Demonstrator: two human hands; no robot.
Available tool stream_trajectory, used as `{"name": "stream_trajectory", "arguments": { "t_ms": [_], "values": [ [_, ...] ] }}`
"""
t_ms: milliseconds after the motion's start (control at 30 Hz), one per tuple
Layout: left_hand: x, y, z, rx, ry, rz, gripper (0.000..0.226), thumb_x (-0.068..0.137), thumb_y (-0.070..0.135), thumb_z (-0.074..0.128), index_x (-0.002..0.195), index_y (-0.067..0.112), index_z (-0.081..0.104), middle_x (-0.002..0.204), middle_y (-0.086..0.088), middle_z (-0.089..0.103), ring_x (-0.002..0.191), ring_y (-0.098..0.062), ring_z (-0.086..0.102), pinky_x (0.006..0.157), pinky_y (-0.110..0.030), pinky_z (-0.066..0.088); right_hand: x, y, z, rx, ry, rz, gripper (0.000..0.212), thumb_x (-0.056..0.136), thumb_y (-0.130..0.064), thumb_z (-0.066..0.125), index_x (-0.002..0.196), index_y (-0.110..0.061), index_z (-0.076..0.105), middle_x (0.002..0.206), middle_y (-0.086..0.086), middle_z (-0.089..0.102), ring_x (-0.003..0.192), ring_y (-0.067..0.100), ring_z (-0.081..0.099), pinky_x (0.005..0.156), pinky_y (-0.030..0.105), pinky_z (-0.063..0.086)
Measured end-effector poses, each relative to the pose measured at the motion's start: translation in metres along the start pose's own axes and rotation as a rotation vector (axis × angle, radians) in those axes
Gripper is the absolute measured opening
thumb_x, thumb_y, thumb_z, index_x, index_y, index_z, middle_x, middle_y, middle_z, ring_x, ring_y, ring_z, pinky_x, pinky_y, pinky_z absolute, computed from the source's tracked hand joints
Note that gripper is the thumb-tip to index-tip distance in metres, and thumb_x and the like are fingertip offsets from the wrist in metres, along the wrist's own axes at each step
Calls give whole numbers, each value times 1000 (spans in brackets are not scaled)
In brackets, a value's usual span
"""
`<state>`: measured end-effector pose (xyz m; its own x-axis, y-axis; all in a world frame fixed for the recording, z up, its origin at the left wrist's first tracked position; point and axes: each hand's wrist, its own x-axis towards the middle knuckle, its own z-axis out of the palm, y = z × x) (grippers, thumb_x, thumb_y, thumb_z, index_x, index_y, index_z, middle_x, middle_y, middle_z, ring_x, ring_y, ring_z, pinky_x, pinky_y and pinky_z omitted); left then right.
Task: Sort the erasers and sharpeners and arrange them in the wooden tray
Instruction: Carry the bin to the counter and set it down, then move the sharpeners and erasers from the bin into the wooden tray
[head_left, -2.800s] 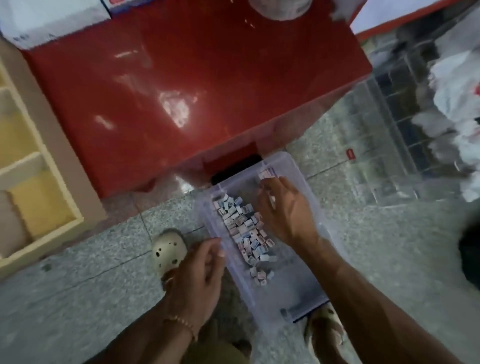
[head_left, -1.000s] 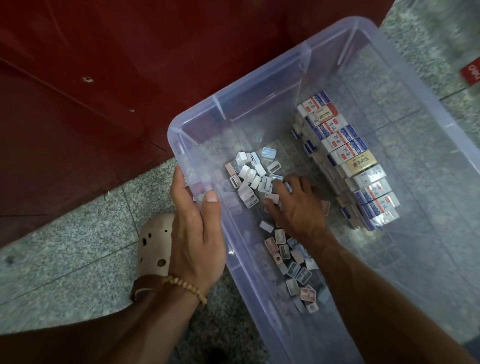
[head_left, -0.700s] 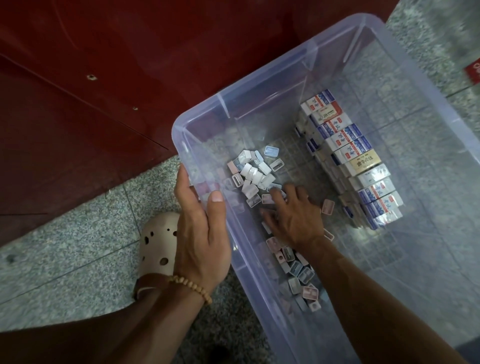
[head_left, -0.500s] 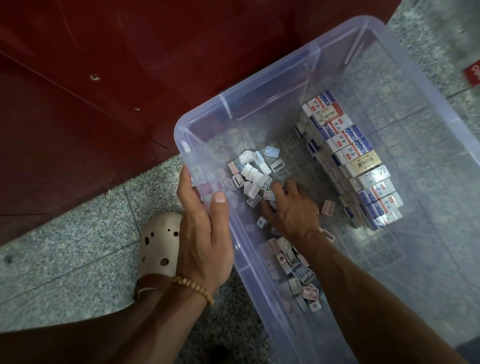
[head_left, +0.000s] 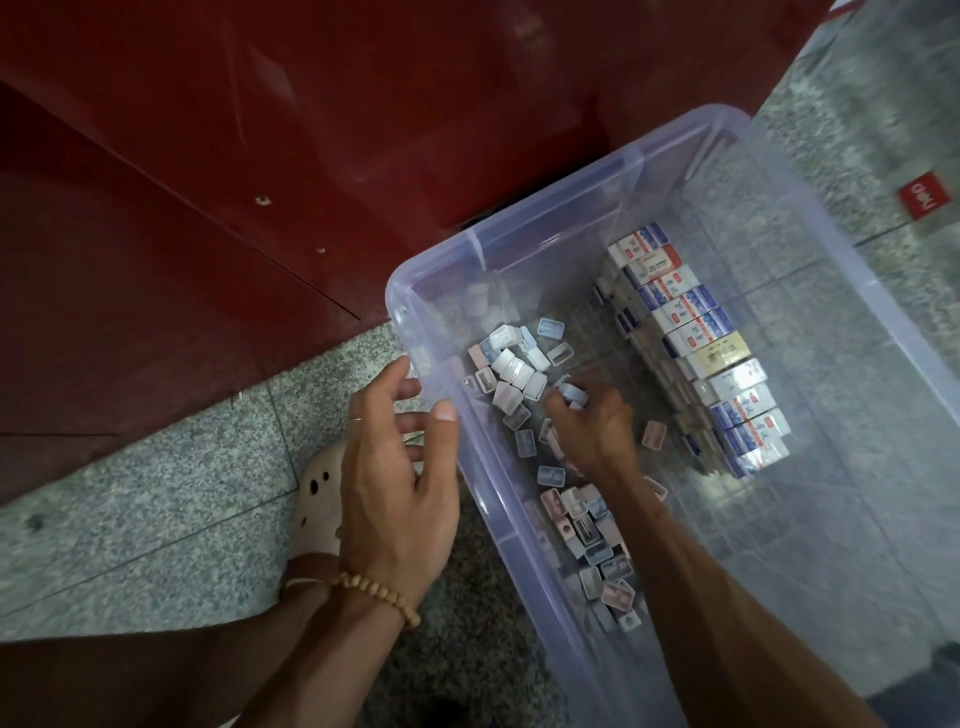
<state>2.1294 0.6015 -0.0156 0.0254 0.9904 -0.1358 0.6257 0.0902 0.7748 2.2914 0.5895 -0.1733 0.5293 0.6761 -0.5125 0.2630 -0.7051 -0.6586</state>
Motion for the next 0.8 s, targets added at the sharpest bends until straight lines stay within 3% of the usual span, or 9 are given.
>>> {"name": "stream_trajectory", "arguments": {
  "t_ms": [67,167,400,500,600,700,800],
  "values": [
    [0,6,-7,14,43,58,25,96,33,50,119,24,55,118,7,52,98,6,55,73,-2,43,-8,-14,-14,237,-9,86,21,91,-30,65,87,-10,68,67,2,65,59,17,60,52,26,45],
    [3,22,-18,17,79,138,26,90,35,53,107,19,63,112,9,51,99,-5,58,75,-10,49,-26,-39,-41,510,-69,145,27,95,-27,65,96,0,67,71,13,64,51,18,56,41,22,44],
    [15,88,-31,3,-38,227,17,92,32,53,102,23,64,99,20,52,87,-12,61,76,-40,56,-76,-97,-105,702,-150,160,31,96,-34,63,96,-4,69,71,11,62,57,21,57,52,31,46],
    [21,117,-36,16,-160,258,15,92,23,59,106,23,63,100,18,51,91,-7,60,79,-38,55,-99,-124,-138,852,-163,191,25,94,-36,65,92,-13,75,75,12,67,61,25,62,55,31,48],
    [27,146,-40,84,-260,305,19,93,23,59,112,19,62,101,15,52,91,-1,57,83,-29,53,-121,-146,-173,986,-154,216,18,91,-33,68,85,-17,72,63,7,63,49,21,56,49,27,42],
    [27,172,-42,142,-353,332,25,95,27,56,119,20,60,111,8,54,93,-4,58,81,-17,45,-142,-160,-202,1075,-193,212,36,76,-41,75,99,-13,68,63,5,59,44,18,53,42,24,39],
    [24,188,-40,87,-478,358,39,95,22,58,134,24,53,121,5,54,96,-7,59,84,-18,45,-158,-165,-220,1122,-244,148,42,69,-39,72,99,-11,66,59,6,58,38,16,51,36,20,37]
  ]
}}
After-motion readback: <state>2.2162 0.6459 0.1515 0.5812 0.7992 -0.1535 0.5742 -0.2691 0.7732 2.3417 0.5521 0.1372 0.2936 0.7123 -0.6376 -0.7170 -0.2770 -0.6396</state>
